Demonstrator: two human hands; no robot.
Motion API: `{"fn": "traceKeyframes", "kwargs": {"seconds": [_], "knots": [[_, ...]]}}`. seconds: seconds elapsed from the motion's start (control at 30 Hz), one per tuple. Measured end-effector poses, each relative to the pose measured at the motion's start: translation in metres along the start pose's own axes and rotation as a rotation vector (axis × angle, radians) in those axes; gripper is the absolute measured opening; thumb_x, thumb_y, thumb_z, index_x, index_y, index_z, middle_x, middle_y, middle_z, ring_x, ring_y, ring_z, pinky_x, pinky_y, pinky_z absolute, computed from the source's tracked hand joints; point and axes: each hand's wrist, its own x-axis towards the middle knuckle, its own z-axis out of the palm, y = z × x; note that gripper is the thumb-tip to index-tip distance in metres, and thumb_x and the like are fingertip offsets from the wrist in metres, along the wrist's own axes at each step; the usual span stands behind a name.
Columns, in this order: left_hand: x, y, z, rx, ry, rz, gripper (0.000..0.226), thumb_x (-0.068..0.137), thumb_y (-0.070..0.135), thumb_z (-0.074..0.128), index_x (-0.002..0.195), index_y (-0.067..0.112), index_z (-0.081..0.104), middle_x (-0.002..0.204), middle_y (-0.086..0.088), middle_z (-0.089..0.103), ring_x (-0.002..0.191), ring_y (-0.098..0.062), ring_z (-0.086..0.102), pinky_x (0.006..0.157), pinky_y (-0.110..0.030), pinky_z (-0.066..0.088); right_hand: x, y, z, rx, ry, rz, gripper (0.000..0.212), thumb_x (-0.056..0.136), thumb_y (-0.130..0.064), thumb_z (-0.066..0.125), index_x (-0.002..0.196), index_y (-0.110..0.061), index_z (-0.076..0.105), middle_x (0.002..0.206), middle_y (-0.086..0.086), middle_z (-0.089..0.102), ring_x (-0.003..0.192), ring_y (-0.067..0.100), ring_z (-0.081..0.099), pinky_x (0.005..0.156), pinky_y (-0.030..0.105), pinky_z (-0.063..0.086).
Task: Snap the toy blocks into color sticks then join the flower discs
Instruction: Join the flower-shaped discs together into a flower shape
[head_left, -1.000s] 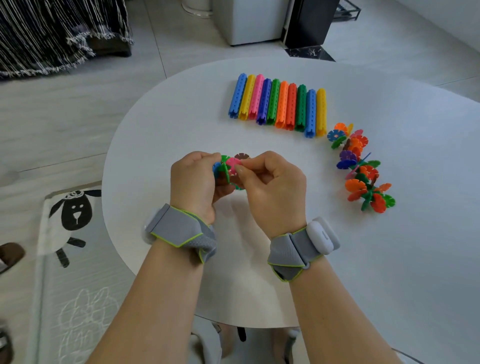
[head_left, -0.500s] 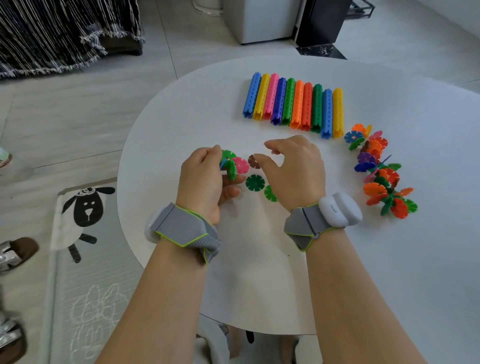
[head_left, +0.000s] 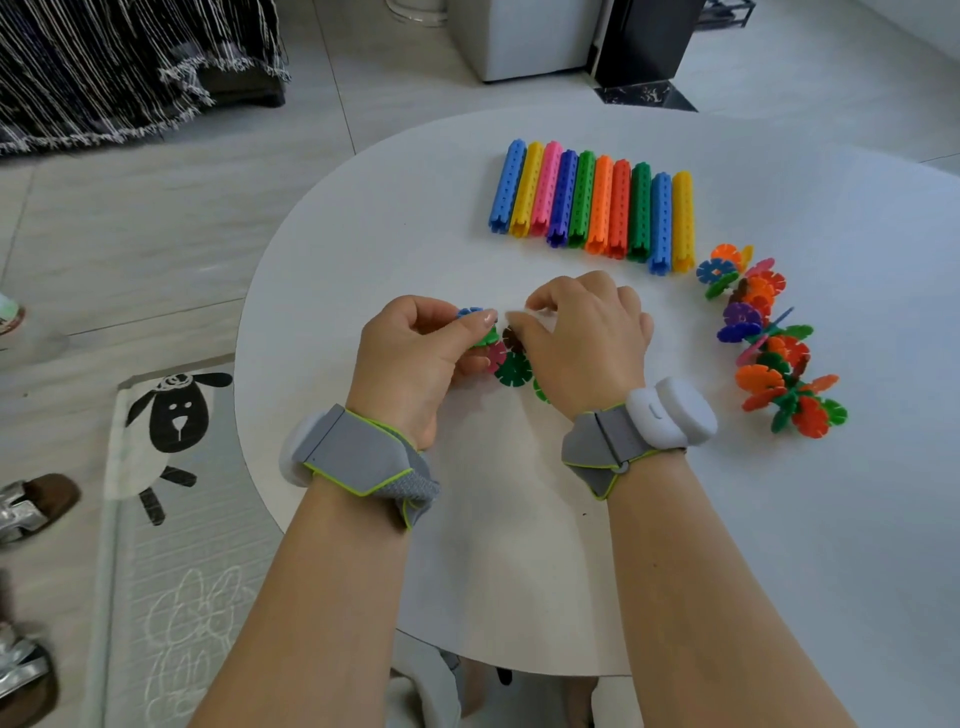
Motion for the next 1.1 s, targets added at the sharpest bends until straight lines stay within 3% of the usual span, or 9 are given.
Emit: {"fn": "traceKeyframes", "kwargs": {"seconds": [0.13,0.4,0.5,0.6,0.73,0.83,0.97,1.1], "knots": [[-0.001,0.001,0.000,-0.021,0.007,-0.002,0.016,0.082,0.007,0.069,0.080,0.010,0.053,0.074,-0.007,0.058,0.049,-0.011,0.058,0.046,-0.017,0.046,-0.006,0.003,-0.007,-0.028,-0.049,-0.016,0.034,0.087,-0.051,0.055,0.113,-0.030,0.059,0.119,-0.003,0.045,0.112,0.024,0.034,0.083,0.031,0.020],[-0.004,0.006,0.001,0.013,-0.047,-0.059,0.006,0.087,0.009,0.061,0.088,0.014,0.062,0.090,-0.008,0.061,0.066,-0.014,0.057,0.048,-0.019,0.045,-0.007,0.003,-0.006,0.033,-0.071,0.012,0.031,0.085,-0.047,0.061,0.108,-0.027,0.058,0.113,-0.003,0.043,0.112,0.024,0.034,0.083,0.031,0.021],[-0.006,0.007,0.001,0.016,-0.048,-0.070,0.009,0.089,0.012,0.059,0.084,0.017,0.065,0.086,-0.005,0.063,0.068,-0.013,0.056,0.050,-0.020,0.044,-0.006,0.005,-0.007,0.060,-0.066,0.006,0.029,0.084,-0.044,0.063,0.106,-0.026,0.057,0.104,-0.006,0.037,0.110,0.023,0.034,0.081,0.030,0.021],[-0.007,0.009,0.003,0.017,-0.035,-0.057,0.012,0.091,0.017,0.058,0.080,0.019,0.064,0.082,-0.002,0.062,0.069,-0.014,0.055,0.055,-0.023,0.043,-0.007,0.007,-0.007,0.040,-0.068,-0.011,0.030,0.086,-0.047,0.061,0.109,-0.028,0.059,0.107,-0.006,0.040,0.110,0.023,0.033,0.081,0.031,0.020],[-0.009,0.011,0.004,-0.073,-0.059,-0.087,0.008,0.092,0.010,0.055,0.087,0.011,0.061,0.088,-0.009,0.064,0.070,-0.019,0.064,0.062,-0.026,0.054,-0.012,0.012,-0.011,0.010,-0.030,-0.058,0.032,0.091,-0.044,0.055,0.121,-0.032,0.058,0.119,-0.005,0.044,0.115,0.023,0.033,0.084,0.030,0.017],[-0.010,0.013,0.005,-0.151,-0.061,-0.096,0.011,0.091,0.003,0.052,0.099,0.001,0.060,0.090,-0.016,0.065,0.070,-0.023,0.067,0.069,-0.030,0.058,-0.020,0.013,-0.016,0.041,-0.038,-0.143,0.023,0.088,-0.044,0.059,0.109,-0.037,0.063,0.109,-0.010,0.040,0.110,0.020,0.032,0.083,0.029,0.017],[-0.013,0.016,0.008,-0.186,-0.055,-0.091,0.014,0.089,0.000,0.049,0.081,0.001,0.061,0.075,-0.011,0.064,0.070,-0.023,0.063,0.070,-0.027,0.057,-0.029,0.013,-0.014,-0.035,-0.117,-0.188,0.028,0.086,-0.047,0.060,0.113,-0.043,0.061,0.112,-0.011,0.037,0.109,0.019,0.028,0.083,0.030,0.016],[-0.015,0.015,0.009,-0.199,-0.056,-0.112,0.016,0.087,0.001,0.048,0.074,0.001,0.058,0.082,-0.014,0.058,0.075,-0.027,0.059,0.070,-0.027,0.056,-0.027,0.012,-0.011,-0.018,-0.116,-0.170,0.027,0.086,-0.044,0.060,0.110,-0.033,0.060,0.118,-0.008,0.039,0.111,0.020,0.029,0.084,0.029,0.019]]}}
